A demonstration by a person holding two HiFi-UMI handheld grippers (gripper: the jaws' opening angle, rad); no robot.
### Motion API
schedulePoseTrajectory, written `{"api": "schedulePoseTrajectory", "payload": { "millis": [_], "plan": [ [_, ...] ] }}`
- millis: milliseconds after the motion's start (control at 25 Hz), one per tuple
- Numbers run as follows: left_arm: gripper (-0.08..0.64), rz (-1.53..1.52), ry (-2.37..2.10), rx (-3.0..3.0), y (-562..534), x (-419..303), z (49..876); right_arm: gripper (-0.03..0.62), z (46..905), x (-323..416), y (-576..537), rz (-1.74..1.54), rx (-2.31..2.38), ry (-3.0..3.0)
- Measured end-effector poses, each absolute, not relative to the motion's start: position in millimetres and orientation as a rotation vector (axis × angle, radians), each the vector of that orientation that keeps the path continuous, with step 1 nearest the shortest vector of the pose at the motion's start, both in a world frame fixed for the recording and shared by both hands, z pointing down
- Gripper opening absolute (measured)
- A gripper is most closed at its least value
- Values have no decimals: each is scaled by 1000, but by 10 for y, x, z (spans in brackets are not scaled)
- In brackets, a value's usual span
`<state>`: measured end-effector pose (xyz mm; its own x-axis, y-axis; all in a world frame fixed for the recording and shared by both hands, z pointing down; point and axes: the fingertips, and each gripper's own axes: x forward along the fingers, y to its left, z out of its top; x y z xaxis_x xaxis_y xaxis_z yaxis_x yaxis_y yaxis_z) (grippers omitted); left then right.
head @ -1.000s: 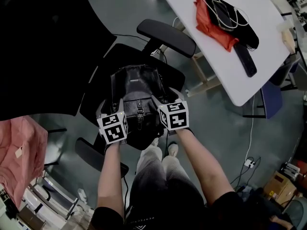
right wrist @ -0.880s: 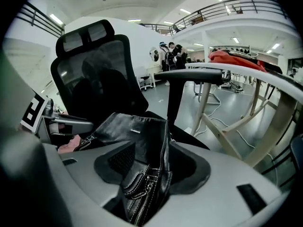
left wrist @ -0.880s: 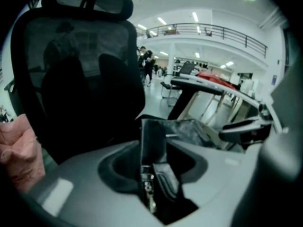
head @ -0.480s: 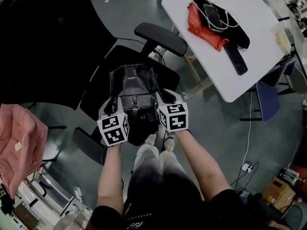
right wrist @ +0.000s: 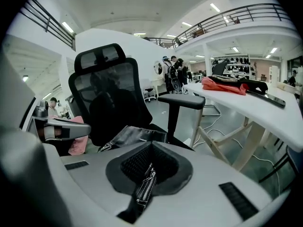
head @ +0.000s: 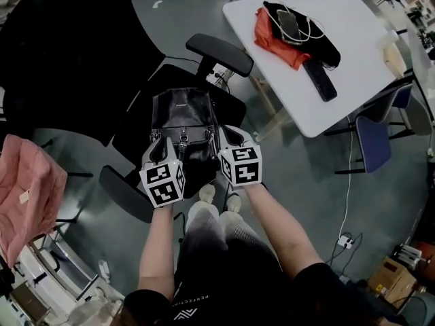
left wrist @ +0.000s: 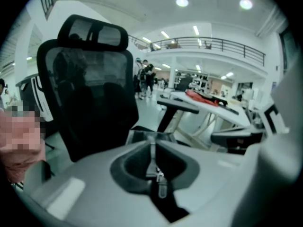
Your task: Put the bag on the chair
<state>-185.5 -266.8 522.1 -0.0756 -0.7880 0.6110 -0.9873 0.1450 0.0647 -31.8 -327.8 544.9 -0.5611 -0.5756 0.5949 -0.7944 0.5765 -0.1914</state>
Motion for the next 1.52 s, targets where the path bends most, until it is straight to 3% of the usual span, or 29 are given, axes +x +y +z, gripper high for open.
{"api": "schedulePoseTrajectory", "payload": {
  "millis": [1520],
  "plan": [
    [32,536,-1933,1687,-2004,-1718,4812,-2,5022,-22,-2750,643,1031,-2383]
  ]
}}
